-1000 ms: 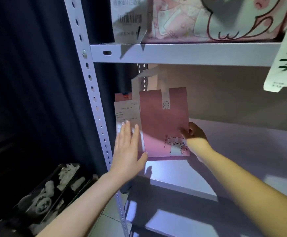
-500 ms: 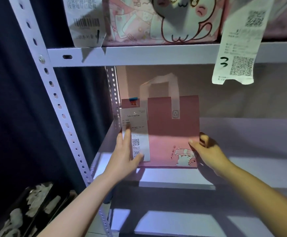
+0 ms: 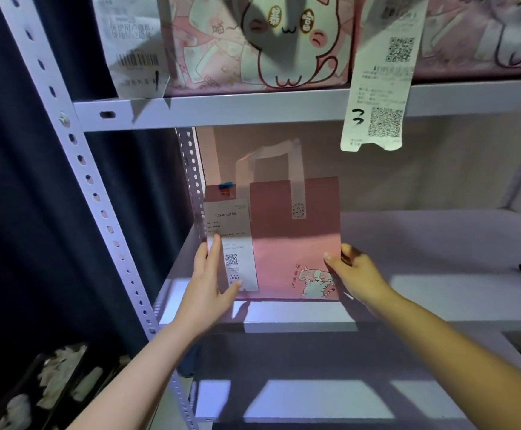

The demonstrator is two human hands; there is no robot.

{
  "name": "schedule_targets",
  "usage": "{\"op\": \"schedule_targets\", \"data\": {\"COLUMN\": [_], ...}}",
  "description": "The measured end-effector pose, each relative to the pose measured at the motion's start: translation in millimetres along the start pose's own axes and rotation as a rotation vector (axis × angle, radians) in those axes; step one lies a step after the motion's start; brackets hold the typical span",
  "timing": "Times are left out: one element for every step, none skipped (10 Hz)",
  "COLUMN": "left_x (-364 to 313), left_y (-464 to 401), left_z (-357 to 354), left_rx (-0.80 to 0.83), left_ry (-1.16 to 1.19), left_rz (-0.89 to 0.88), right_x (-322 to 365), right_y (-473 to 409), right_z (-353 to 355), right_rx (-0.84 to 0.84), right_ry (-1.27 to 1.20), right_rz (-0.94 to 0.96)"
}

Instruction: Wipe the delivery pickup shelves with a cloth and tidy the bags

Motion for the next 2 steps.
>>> {"op": "schedule_targets", "data": {"left_x": [-8.6, -28.6], "left_y": [3.9, 6.6], "left_z": [4.6, 10.8], "left_rx": [-0.055, -0.157], "left_ry": [-0.033, -0.142], "left_rz": [0.03, 0.028], "right_x": [0.7, 7.1], "right_y": [-0.5, 1.9], "right_z": [4.7, 16.8], "right_rx": [0.026, 0.031], "right_ry": [-0.017, -0.028], "right_rz": [0.001, 0.01]}}
Point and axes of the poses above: each hand's wrist, its own y-axis away from the middle knuckle, its own z-axis out of the back of the hand, x = y × z, the point moved 7 cm from there along -y, towards the middle knuckle, and after that the axes turned 4 degrees about -x, right-handed, at the moved point
